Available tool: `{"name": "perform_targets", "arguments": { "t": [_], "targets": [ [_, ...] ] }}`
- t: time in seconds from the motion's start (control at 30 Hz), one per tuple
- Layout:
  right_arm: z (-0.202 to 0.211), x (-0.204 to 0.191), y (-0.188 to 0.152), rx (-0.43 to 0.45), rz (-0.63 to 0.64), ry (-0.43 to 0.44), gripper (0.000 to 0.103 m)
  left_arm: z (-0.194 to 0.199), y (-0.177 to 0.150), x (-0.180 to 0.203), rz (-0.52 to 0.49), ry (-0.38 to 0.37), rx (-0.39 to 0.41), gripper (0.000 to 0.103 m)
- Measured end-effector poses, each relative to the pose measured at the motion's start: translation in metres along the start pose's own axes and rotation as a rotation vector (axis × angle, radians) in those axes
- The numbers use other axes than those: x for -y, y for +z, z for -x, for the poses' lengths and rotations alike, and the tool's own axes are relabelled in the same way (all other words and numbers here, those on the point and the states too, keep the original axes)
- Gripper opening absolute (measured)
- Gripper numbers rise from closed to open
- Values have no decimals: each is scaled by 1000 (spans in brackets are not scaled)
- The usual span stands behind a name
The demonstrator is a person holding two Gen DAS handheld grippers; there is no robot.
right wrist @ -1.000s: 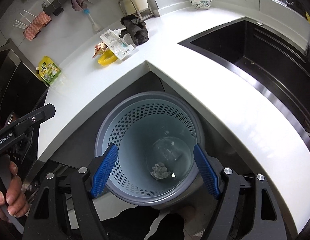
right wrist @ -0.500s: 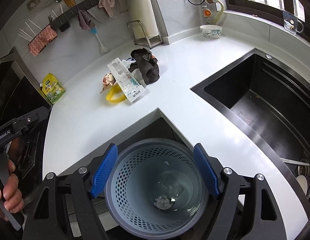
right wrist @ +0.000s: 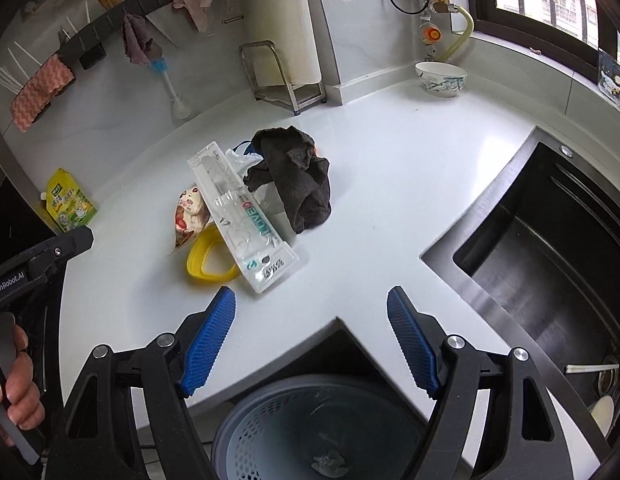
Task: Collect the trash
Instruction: 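Move both open tools back toward the trash pile, then grasp the snack wrapper with the left tool while the right tool grasps the black cloth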
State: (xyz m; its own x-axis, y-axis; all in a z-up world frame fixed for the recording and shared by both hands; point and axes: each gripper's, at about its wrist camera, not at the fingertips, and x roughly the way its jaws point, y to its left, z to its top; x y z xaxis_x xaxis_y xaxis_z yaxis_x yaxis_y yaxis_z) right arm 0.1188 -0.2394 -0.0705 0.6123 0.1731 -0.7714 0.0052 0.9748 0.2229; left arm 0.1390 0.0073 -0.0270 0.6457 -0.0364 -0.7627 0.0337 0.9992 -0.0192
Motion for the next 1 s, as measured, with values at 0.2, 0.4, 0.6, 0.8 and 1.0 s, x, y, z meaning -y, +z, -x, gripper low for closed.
{"name": "perform_targets", "arguments": {
  "t": [0.2, 0.4, 0.6, 0.8, 1.0],
  "targets": [
    [-39, -6, 31, 1, 0, -23, 75, -52, 15, -9, -4, -32, -49, 88],
    [-69, -3, 49, 6, -8, -28, 75, -92, 26, -11, 3, -73, -87, 88],
    [-89, -7, 65, 17, 18, -35, 75, -111, 33, -10, -17, -84, -96, 88],
    [-105, -11, 81, 21, 49, -40, 75, -124, 35, -8, -32, -99, -108, 88],
    [-117, -14, 90, 14, 52, -19, 75, -132, 36, -8, -38, -116, -121, 88]
  ]
}}
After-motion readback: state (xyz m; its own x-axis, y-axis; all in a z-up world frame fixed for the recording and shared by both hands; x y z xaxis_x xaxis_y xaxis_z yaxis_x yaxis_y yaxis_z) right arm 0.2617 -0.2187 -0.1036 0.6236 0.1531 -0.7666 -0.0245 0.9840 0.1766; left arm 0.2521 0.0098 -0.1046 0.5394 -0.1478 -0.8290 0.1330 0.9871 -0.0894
